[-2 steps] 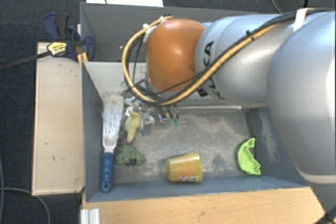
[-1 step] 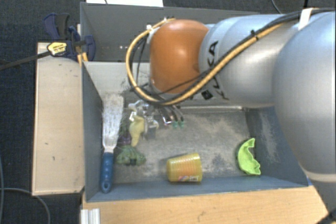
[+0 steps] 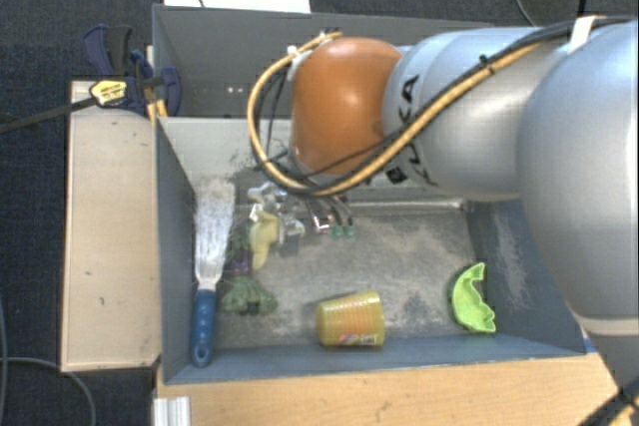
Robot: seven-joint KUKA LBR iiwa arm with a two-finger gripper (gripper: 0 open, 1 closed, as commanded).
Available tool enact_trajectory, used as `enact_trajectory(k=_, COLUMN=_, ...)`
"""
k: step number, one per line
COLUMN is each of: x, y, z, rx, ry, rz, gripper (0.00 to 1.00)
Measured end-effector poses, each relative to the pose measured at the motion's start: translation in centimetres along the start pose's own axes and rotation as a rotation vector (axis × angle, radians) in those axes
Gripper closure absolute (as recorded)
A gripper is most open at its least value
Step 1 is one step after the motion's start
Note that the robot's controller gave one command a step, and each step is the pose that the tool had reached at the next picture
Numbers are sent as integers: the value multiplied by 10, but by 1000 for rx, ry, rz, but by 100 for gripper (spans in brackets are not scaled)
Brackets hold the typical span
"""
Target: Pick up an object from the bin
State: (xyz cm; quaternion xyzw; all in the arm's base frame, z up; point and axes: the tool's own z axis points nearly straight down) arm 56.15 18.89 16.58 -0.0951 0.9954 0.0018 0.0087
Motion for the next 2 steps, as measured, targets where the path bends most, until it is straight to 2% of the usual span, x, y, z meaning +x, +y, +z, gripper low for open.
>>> enact_trajectory(k=1, x=-2, y=-5, z=-7, rx=3, ry=30, rz=-5, gripper=100)
enact_trajectory(k=2, x=-18, y=-3, z=-81, rx=2, ry=16, rz=2, gripper=100)
